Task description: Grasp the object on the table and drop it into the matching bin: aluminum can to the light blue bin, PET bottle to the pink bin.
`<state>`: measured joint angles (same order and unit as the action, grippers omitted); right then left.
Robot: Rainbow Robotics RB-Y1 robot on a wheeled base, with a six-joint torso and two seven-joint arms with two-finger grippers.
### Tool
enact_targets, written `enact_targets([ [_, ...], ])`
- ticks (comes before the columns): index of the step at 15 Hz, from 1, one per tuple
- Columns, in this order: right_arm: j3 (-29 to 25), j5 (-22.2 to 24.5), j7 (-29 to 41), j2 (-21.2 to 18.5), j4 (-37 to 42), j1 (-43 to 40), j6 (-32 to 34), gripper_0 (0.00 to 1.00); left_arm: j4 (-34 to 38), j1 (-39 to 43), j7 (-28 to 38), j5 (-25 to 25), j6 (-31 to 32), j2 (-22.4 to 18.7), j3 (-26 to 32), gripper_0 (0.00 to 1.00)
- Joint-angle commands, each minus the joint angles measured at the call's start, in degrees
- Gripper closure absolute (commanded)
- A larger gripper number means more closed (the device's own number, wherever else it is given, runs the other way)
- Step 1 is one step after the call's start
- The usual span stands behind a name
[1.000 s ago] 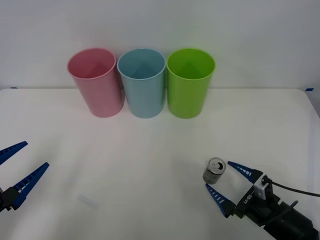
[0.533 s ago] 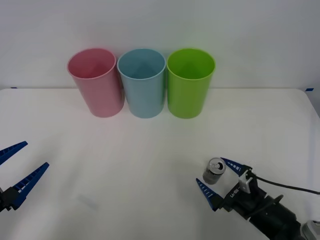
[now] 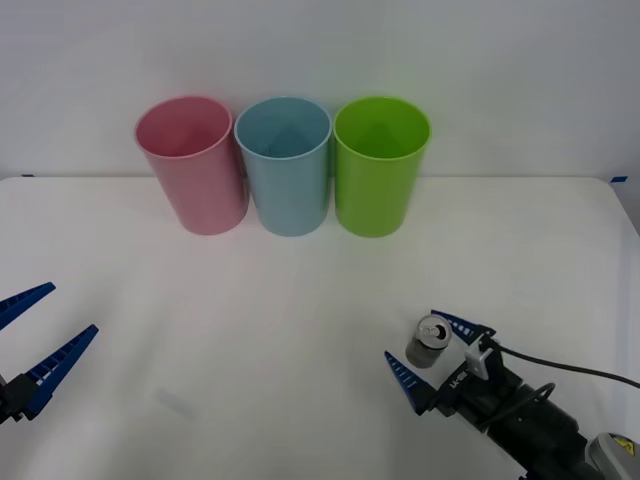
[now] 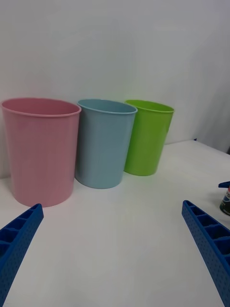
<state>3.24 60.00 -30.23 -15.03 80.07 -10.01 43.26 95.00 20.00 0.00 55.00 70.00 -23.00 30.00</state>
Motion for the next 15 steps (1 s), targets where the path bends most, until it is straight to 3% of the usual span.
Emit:
enact_targets([
  [1, 0.0, -0.1, -0.1, 0.0, 0.0, 0.3, 0.1, 0.98, 0.0, 0.0, 0.0, 0.0, 0.0, 0.0, 0.0, 0.0],
  [10, -0.3, -0.8, 0.2, -0.1, 0.3, 0.7, 1.4, 1.0, 0.0, 0.0, 0.0, 0.0, 0.0, 0.0, 0.0, 0.0],
  [15, -0.3, -2.4, 1.9, -2.2, 6.5, -0.5, 2.1, 1.0, 0.0, 0.0, 0.0, 0.0, 0.0, 0.0, 0.0, 0.0],
])
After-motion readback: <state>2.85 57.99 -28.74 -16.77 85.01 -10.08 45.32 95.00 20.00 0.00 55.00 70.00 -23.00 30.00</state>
